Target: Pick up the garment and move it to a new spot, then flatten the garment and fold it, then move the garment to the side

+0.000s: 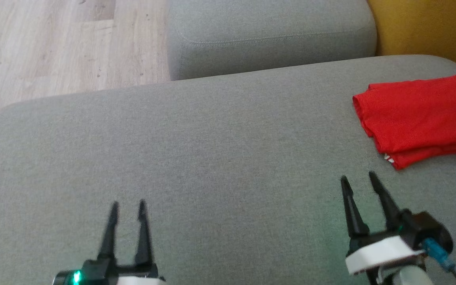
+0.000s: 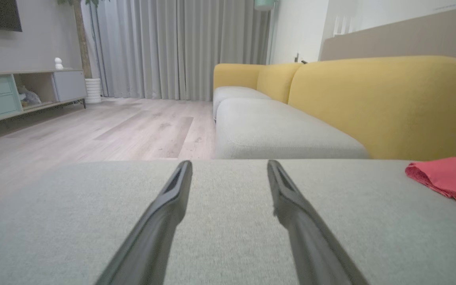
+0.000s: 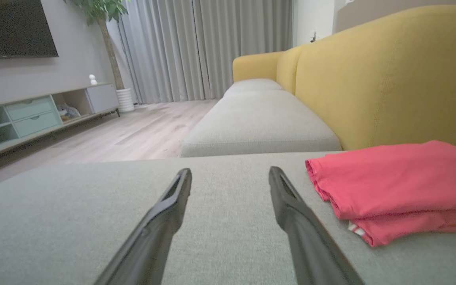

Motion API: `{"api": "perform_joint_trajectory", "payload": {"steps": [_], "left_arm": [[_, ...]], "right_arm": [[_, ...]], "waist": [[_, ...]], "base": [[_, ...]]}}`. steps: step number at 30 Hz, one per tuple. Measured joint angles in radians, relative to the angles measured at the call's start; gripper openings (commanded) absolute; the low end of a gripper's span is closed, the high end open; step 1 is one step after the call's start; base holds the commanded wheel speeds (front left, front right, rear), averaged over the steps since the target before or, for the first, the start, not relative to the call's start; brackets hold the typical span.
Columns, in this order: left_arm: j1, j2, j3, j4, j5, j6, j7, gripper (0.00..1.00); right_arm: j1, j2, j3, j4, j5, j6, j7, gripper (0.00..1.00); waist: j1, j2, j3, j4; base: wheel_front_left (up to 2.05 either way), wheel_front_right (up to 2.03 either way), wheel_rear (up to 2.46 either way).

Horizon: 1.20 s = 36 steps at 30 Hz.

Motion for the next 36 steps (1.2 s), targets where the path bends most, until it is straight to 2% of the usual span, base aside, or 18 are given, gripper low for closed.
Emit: {"api": "perform_joint_trajectory", "payload": {"steps": [5,36], "left_arm": [[0.027,0.0,-0.001,0.053,-0.018,-0.001,0.005,0.0],[-0.005,0.008,0.04,0.094,-0.384,-0.07,0.07,0.0]], "right_arm": [[0.037,0.001,0.002,0.057,0.018,-0.001,0.004,0.0],[0.017,-0.002,-0.026,0.057,0.397,-0.001,0.068,0.0]], "waist": [[0.0,0.0,0.001,0.001],[0.0001,0.0,0.004,0.011]], "base": [[0.0,0.0,0.0],[0.0,0.0,0.0]]}}
